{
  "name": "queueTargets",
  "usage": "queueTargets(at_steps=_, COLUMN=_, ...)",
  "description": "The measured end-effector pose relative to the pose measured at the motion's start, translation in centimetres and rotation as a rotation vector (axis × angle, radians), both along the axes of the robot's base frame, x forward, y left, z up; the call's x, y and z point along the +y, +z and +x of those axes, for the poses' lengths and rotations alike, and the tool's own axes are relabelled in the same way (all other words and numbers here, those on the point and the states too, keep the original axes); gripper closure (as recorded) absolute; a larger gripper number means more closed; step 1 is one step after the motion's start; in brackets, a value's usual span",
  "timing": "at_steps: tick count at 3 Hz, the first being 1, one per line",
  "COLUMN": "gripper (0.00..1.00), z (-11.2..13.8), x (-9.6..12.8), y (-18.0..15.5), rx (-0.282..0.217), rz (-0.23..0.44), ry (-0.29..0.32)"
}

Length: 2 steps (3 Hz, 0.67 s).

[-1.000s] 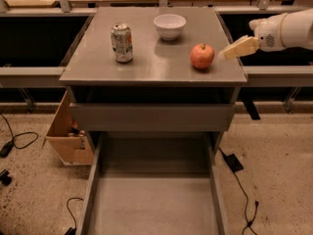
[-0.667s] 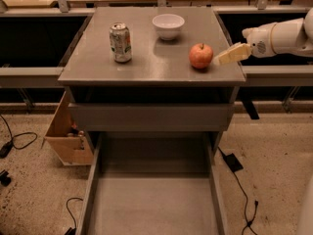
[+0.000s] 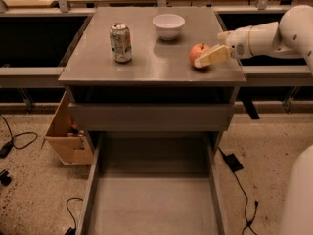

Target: Place apple into middle drawer

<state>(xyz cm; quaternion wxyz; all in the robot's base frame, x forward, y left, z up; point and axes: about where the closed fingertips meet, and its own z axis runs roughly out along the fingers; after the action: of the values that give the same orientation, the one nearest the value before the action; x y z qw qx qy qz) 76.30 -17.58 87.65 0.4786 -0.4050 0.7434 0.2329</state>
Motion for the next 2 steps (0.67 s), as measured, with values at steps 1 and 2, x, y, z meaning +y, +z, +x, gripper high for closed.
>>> queueTargets(at_steps=1, gripper=0.00, z=-0.6, x=2.7, y=-1.2, rx=0.053, rz=0.020, ry=0.054)
queueTargets(at_steps=2, gripper=0.19, z=-1.1, x=3.6, y=-3.3, rx=0.098, rz=0.011, ry=0.062)
